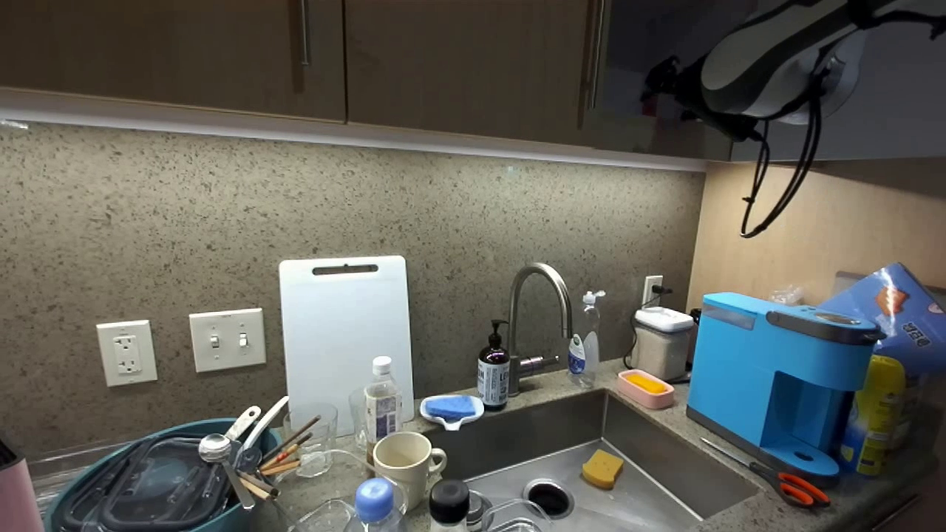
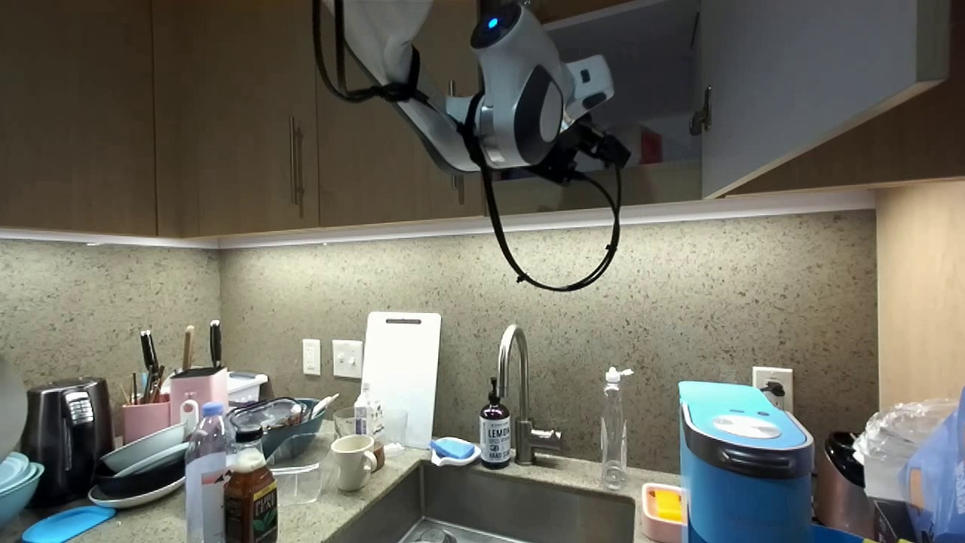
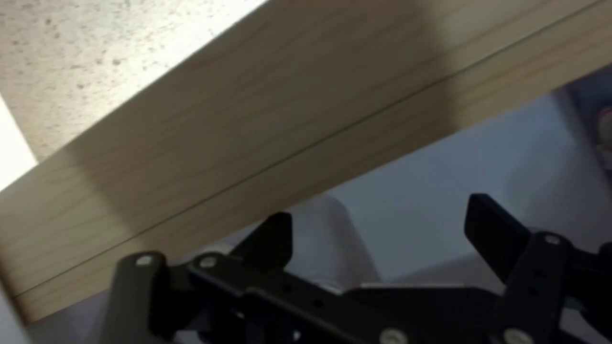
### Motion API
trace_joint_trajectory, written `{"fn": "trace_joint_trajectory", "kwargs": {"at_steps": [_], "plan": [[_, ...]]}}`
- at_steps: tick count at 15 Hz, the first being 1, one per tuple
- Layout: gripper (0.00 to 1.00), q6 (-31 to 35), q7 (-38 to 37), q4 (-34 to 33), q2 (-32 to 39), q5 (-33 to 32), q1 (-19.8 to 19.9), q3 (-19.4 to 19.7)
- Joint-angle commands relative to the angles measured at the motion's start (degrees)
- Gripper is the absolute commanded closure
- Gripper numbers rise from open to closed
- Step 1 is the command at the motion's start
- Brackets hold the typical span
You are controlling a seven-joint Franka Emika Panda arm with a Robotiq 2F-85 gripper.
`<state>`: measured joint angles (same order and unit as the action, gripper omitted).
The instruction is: Put the bottle with an orange label on the bottom shelf of the open cabinet
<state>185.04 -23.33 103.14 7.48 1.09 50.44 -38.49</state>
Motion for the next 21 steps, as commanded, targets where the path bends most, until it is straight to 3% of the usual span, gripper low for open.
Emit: {"fn": "trace_joint_trajectory", "kwargs": {"at_steps": [1,2,3,4,12,18,20,21], "plan": [[0.0,-2.89,9.37,-5.07,5.3,1.51,6.71,-13.29],[0.0,-3.75,11.61,-6.05,6.53,1.64,9.37,-17.28],[0.0,-2.36,5.82,-3.32,3.19,0.36,5.01,-10.95],[0.0,-2.6,6.3,-3.75,3.67,0.39,5.68,-12.38],[0.0,-2.6,6.26,-3.73,3.67,0.38,5.24,-11.41],[0.0,-6.37,17.89,-7.7,11.88,-1.03,11.46,-27.29],[0.0,-5.68,19.61,-6.75,12.57,-1.11,13.26,-30.25],[0.0,-5.11,15.85,-6.13,10.09,-0.23,10.84,-25.92]]}}
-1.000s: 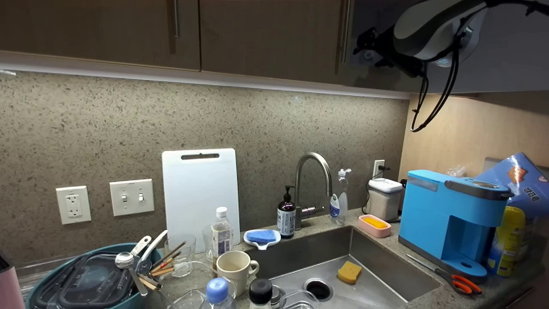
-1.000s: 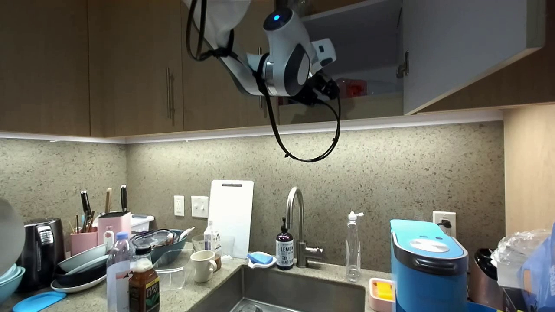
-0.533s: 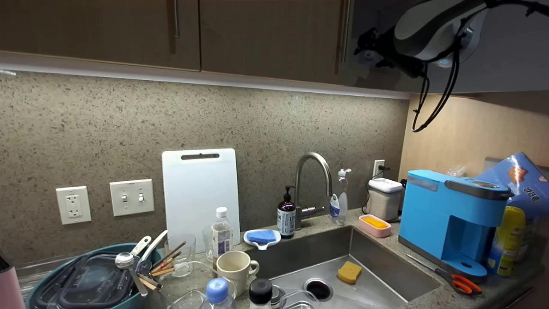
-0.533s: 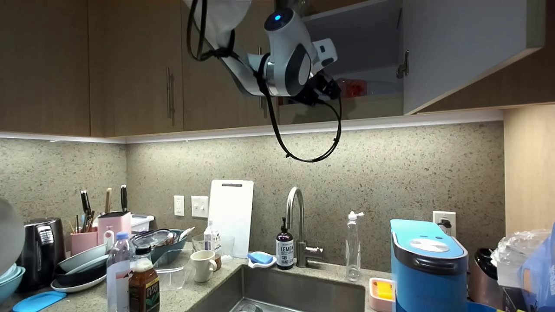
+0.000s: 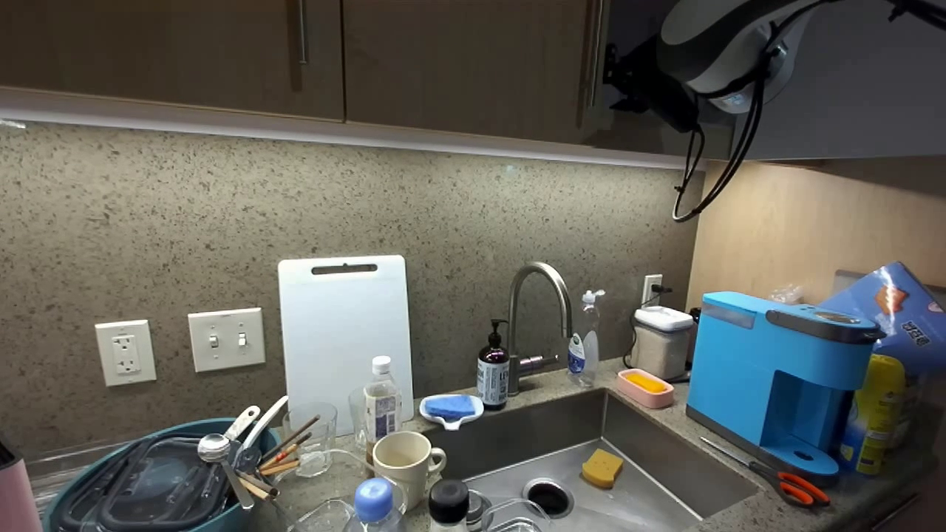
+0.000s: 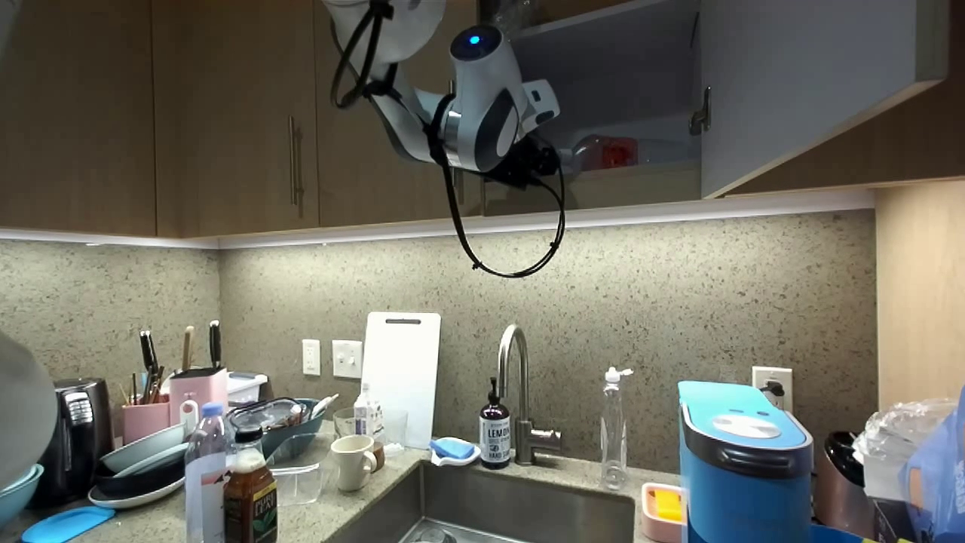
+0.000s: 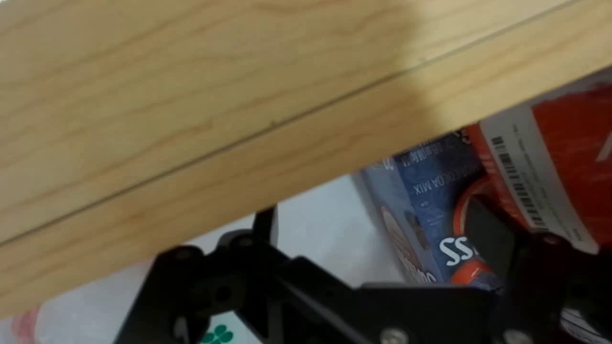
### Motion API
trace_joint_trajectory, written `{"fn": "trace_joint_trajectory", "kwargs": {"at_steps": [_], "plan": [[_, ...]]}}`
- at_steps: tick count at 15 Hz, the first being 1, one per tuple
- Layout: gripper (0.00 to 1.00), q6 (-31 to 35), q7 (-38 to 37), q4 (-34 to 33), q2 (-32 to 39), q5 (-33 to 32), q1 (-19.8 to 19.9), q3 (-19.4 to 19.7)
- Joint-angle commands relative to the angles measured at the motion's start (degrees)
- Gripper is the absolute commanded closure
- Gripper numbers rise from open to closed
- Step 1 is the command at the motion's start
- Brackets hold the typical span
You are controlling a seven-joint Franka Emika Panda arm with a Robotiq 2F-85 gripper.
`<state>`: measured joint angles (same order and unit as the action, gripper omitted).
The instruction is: Put the bottle with an orange label on the bottom shelf of the open cabinet
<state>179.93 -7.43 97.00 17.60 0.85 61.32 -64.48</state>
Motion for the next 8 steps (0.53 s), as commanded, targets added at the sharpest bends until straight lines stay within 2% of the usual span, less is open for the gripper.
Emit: {"fn": "trace_joint_trajectory", "kwargs": {"at_steps": [1,4,6,8], "plan": [[0.0,0.0,0.83,-0.02,0.61,-0.09,0.82,-1.17],[0.0,0.0,1.58,-0.1,1.26,-0.16,1.51,-2.2],[0.0,3.31,-4.44,3.34,-7.06,1.77,-0.01,4.74],[0.0,3.46,-7.06,5.0,-11.14,3.99,2.58,3.36]]}}
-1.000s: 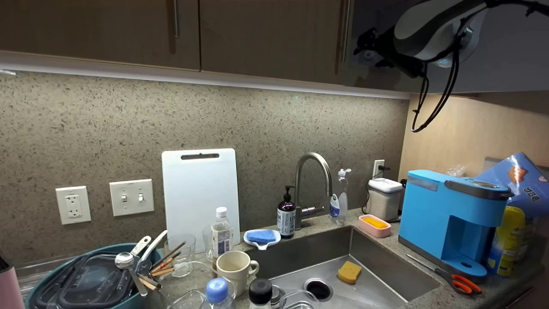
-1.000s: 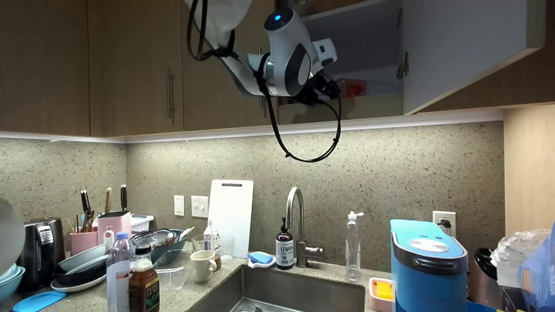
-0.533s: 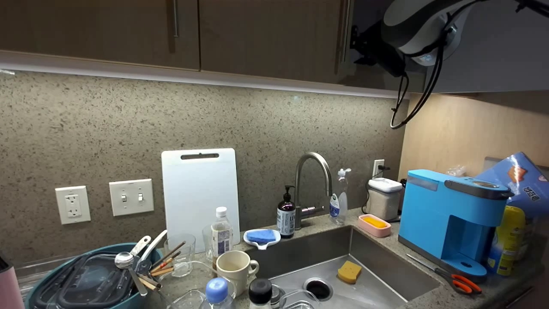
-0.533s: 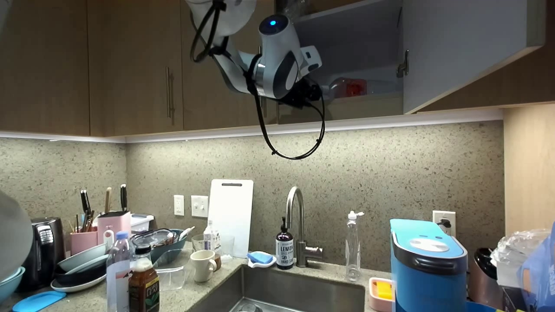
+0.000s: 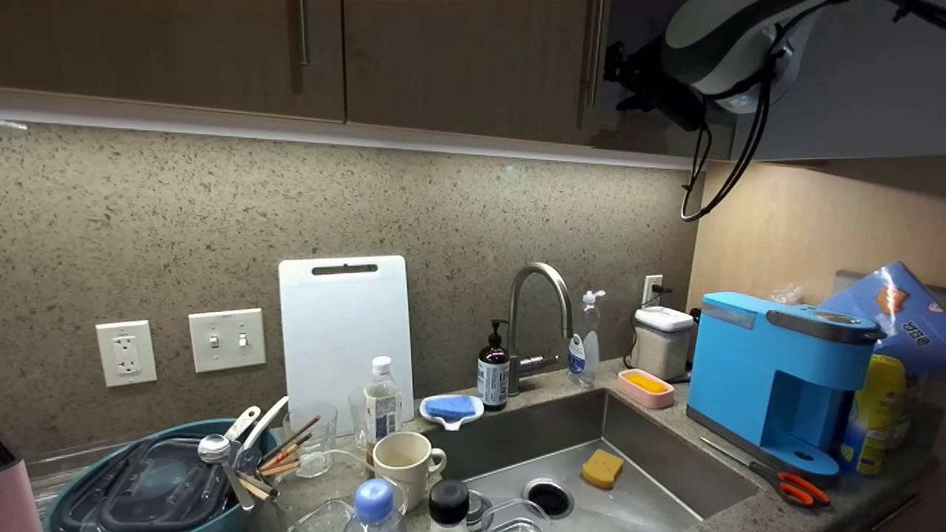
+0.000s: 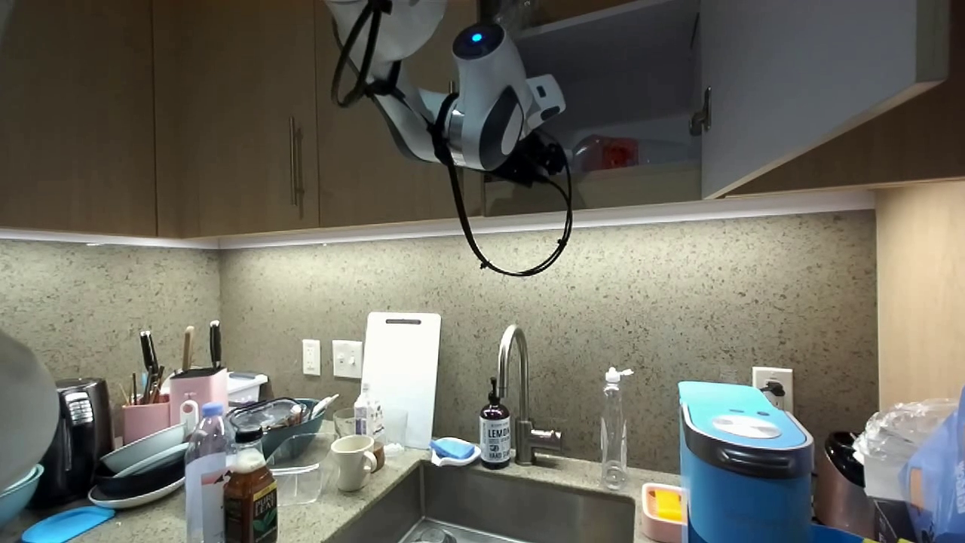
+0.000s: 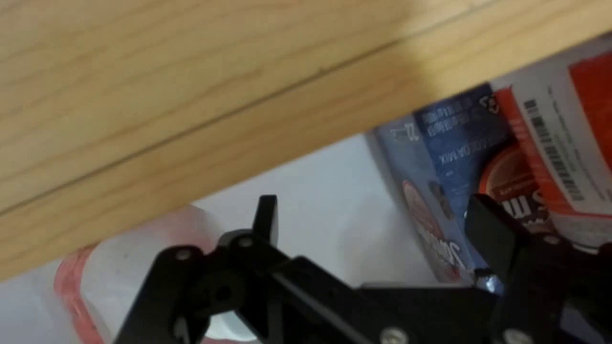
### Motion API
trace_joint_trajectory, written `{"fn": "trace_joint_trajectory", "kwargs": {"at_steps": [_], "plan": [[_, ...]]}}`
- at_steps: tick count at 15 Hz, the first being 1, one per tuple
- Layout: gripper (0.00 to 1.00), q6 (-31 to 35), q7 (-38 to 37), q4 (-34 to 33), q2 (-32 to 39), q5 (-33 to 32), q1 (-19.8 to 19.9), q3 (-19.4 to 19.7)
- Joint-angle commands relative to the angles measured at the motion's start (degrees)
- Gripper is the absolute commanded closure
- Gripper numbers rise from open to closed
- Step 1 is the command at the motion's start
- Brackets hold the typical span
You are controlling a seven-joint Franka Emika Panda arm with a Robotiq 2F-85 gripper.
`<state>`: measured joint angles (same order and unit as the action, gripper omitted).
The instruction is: Put the bottle with an orange label on the bottom shelf of the open cabinet
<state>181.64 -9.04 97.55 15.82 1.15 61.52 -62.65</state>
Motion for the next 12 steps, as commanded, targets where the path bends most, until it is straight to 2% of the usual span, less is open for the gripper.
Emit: {"fn": "trace_joint_trajectory", "kwargs": {"at_steps": [1,3,4,7,8,9,10,12], "plan": [[0.0,1.64,-6.7,4.64,-11.2,4.67,2.99,1.45],[0.0,1.75,-8.69,4.91,-15.02,7.16,4.35,0.68],[0.0,1.99,-9.85,5.07,-17.76,9.48,6.29,0.97],[0.0,0.44,-12.06,5.47,-24.0,14.39,6.42,3.52],[0.0,-1.53,-9.04,2.73,-22.65,15.87,5.03,4.96],[0.0,-1.57,-8.75,3.14,-23.81,17.23,4.15,6.63],[0.0,-0.08,-9.55,2.87,-21.47,14.21,4.86,4.03],[0.0,-0.63,-9.55,2.86,-23.02,15.38,4.73,5.64]]}}
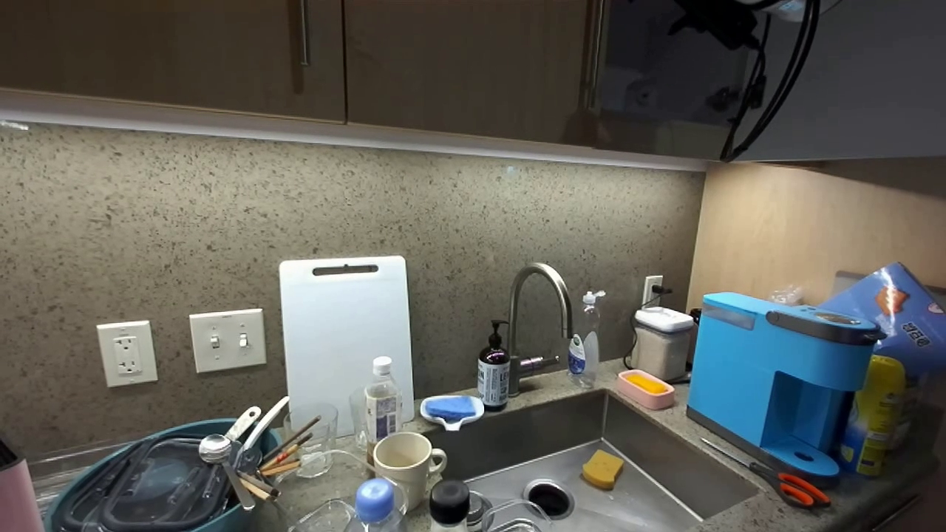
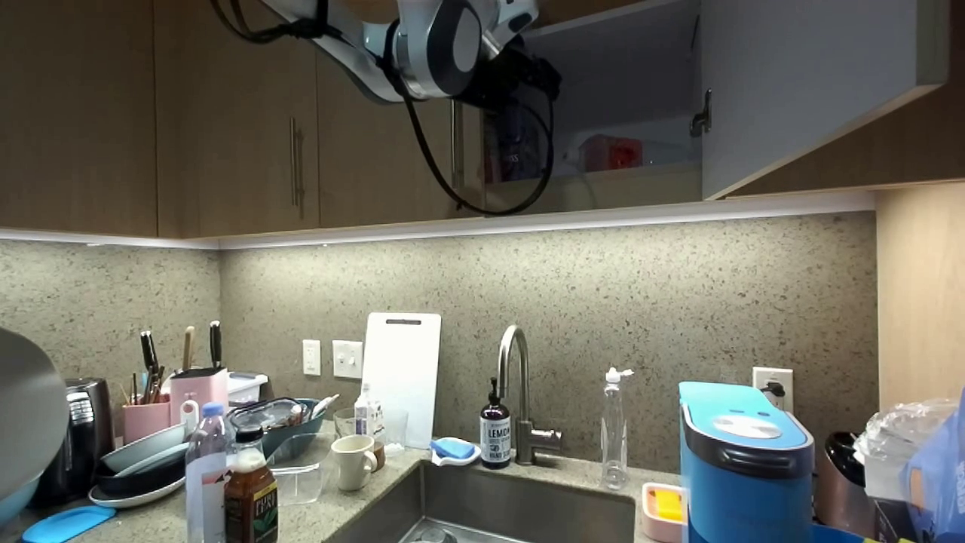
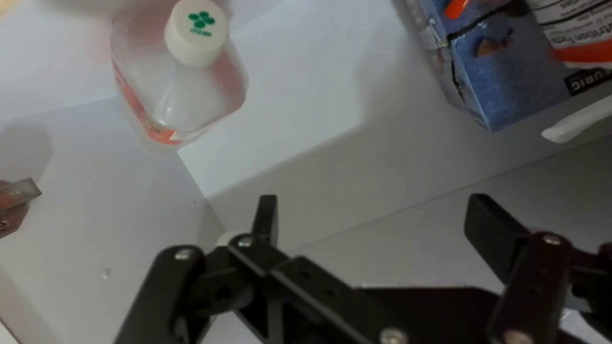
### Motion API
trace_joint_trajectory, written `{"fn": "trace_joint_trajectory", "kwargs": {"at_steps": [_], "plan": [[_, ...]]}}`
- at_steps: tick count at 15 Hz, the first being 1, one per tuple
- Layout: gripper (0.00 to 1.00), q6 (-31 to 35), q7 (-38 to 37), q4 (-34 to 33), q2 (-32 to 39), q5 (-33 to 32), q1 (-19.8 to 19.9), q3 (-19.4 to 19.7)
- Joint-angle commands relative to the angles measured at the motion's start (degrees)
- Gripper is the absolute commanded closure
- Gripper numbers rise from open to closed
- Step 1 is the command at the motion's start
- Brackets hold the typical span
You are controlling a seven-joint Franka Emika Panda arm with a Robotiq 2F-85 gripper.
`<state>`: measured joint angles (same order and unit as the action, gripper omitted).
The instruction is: Put the bottle with an orange label on the bottom shelf of the open cabinet
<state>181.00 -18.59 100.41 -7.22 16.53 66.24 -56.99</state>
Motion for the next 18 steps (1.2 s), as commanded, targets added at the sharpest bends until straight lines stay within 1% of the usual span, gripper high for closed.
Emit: {"fn": "trace_joint_trajectory", "kwargs": {"at_steps": [1,3,5,6,7,8,9,10,11,12,16,17,18], "plan": [[0.0,-0.1,0.0,0.0,-0.13,0.04,-0.01,0.2],[0.0,-3.46,2.31,-1.42,0.98,-0.63,-1.16,0.65],[0.0,-10.57,6.73,-4.77,4.17,0.06,-4.28,1.19],[0.0,-13.67,5.04,-5.82,6.47,-3.98,-12.91,8.41],[0.0,-17.37,10.31,-7.53,6.19,1.59,-7.8,2.79],[0.0,-20.21,11.59,-8.49,6.6,2.73,-9.68,4.15],[0.0,-22.57,13.36,-9.24,6.4,4.16,-9.55,4.69],[0.0,-25.17,13.58,-9.68,5.8,5.23,-9.0,5.07],[0.0,-23.18,11.85,-8.48,4.45,5.34,-8.27,5.3],[0.0,-22.37,9.86,-7.96,4.27,3.17,-7.81,5.01],[0.0,-22.38,9.85,-8.04,4.27,3.23,-7.83,5.02],[0.0,-21.94,8.54,-7.88,4.63,-0.77,-19.2,16.26],[0.0,-19.52,7.65,-6.5,4.5,-4.99,-21.17,17.97]]}}
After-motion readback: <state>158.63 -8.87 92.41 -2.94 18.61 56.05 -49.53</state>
